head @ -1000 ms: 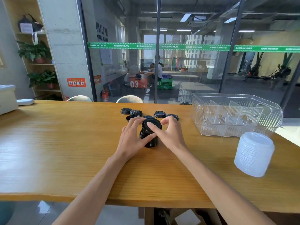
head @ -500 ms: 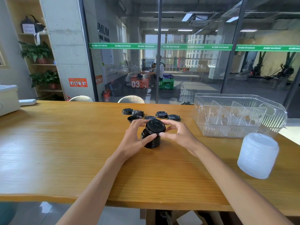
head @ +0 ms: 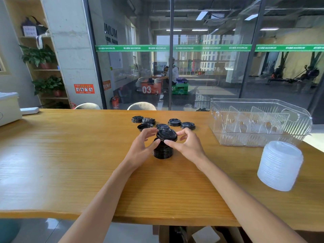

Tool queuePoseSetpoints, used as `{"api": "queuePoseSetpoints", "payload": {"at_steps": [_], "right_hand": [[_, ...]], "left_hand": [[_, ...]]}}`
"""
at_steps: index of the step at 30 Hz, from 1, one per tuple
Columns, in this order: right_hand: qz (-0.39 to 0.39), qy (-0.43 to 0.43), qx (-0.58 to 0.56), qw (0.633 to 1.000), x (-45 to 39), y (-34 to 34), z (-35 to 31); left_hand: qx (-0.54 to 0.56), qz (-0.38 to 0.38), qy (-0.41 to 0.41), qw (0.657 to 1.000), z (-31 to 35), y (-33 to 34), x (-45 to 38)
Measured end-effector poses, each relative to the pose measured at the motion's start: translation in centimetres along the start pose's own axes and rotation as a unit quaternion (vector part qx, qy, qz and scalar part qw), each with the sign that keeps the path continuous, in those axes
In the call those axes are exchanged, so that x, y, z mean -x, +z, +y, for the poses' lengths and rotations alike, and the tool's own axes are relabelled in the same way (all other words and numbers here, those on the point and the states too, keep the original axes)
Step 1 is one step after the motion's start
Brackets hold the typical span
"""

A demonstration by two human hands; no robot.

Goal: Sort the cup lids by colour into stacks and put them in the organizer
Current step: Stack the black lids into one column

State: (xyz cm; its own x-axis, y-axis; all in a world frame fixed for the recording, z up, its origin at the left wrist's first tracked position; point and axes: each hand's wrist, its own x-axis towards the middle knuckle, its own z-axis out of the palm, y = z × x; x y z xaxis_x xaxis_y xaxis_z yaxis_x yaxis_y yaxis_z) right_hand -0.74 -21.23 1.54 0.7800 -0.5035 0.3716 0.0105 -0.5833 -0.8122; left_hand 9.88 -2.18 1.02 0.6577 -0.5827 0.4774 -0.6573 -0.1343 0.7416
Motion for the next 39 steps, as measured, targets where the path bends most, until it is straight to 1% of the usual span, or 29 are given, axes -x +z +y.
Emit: {"api": "queuePoseSetpoints", "payload": {"at_steps": [10,15,19,26,31,36,39], "right_hand": [[0.029,-0.017,0.045,0.998,0.1,2.3,-0.4],[0.034,-0.018,0.06,0.997,0.5,2.8,0.0],[0.034,-0.014,0.057,0.998,0.7,2.6,0.3],[0.022,-0.015,0.051,0.998,1.2,2.5,0.4],[-0.003,-0.029,0.04,0.999,1.2,2.3,0.8],[-0.029,-0.033,-0.001,0.999,1.1,1.4,1.5],[-0.037,-0.051,-0.002,0.998,1.1,1.2,1.4]], "left_hand": [[-0.017,-0.051,-0.036,0.998,-1.1,-0.8,0.3],[0.006,-0.064,-0.063,0.996,-0.6,-0.6,0.5],[0.004,-0.056,-0.072,0.996,-0.6,-0.4,0.5],[-0.016,-0.032,-0.05,0.998,-0.8,0.0,0.5],[-0.026,-0.001,-0.037,0.999,-0.9,0.0,0.5],[-0.038,0.003,-0.033,0.999,-1.0,-0.2,0.6],[-0.046,0.006,-0.034,0.998,-1.0,-0.2,0.7]]}}
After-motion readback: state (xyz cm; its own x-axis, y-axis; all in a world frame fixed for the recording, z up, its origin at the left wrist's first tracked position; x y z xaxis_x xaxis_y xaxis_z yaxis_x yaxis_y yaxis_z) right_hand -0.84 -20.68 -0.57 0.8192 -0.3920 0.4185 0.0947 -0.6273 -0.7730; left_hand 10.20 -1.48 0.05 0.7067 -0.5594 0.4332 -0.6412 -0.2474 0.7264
